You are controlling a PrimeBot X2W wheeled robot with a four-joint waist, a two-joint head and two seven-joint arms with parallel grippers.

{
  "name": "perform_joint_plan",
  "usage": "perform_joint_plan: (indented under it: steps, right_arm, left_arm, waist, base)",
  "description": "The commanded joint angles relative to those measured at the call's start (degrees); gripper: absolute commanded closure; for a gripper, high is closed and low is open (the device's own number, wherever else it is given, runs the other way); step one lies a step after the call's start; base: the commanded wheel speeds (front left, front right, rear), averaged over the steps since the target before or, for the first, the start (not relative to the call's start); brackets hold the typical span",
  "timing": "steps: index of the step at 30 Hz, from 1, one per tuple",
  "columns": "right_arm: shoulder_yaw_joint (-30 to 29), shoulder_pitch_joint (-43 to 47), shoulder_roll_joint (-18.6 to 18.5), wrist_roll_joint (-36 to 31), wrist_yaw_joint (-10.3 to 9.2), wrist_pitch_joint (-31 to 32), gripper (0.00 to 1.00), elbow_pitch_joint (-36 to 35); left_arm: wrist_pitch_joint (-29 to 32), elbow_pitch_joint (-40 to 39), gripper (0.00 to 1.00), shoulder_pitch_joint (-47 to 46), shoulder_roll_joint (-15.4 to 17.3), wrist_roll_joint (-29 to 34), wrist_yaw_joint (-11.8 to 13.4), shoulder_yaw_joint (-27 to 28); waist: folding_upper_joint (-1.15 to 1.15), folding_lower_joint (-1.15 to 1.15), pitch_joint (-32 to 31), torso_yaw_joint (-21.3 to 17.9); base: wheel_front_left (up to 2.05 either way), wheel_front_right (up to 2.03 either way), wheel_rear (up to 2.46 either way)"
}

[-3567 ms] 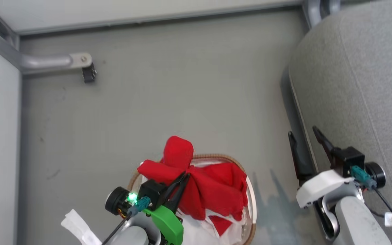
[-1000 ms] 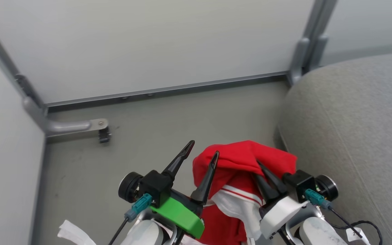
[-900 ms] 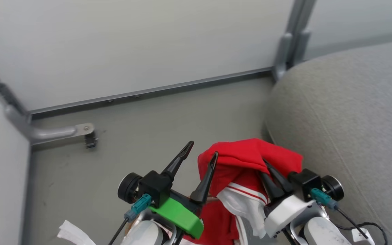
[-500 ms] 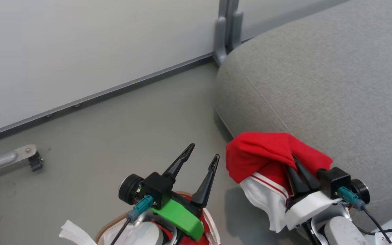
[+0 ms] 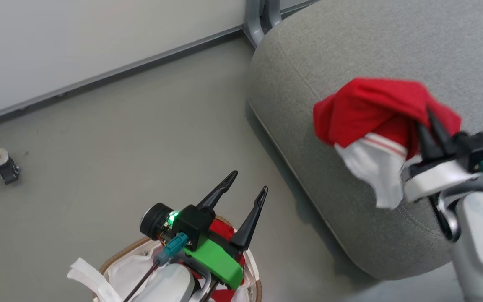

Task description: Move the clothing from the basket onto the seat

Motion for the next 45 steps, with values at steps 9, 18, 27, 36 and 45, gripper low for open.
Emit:
perform_joint_plan:
  steps: [9, 18, 27, 36, 45]
  right_arm:
    - [-8.41, -19.50, -9.15, -4.48, -0.06, -0.28, 1.00, 6.73]
    - [-13.08, -31.64, -12.83, -11.91, -0.06, -0.23, 1.00, 18.17]
    - [-30.92, -31.14, -10.17, -21.95, -0.06, 1.23, 1.00, 28.34]
    - [-42.51, -25.92, -6.70, -27.56, -0.06, -0.01, 0.00, 32.35]
    - [-41.32, -18.35, -2.60, -23.93, -0.06, -0.25, 0.00, 24.12]
  left_arm:
    - [0.02, -0.87, 0.00, -6.54, 3.95, 0.29, -0.17, -2.37]
    - [0.02, -1.38, 0.00, -11.58, 6.16, 0.22, -0.17, -3.30]
    - [0.02, -1.24, 0.00, -13.20, 5.61, 0.10, -0.17, -3.10]
    - [0.02, -0.05, 0.00, -11.15, 5.31, -0.65, -0.17, -1.92]
    - [0.02, 1.20, 0.00, -7.43, 3.74, -0.73, -0.17, 1.00]
  waist:
    - [-0.01, 0.00, 14.87, 6.83]
    - [-0.01, 0.00, 23.66, 11.23]
    - [-0.01, 0.00, 27.29, 14.82]
    - [-0.01, 0.00, 24.22, 14.86]
    - [-0.01, 0.00, 15.88, 14.93]
  base:
    - [0.00, 0.00, 0.00]
    - [0.00, 0.00, 0.00]
    - [0.00, 0.00, 0.00]
    - [0.00, 0.00, 0.00]
    - [0.00, 0.00, 0.00]
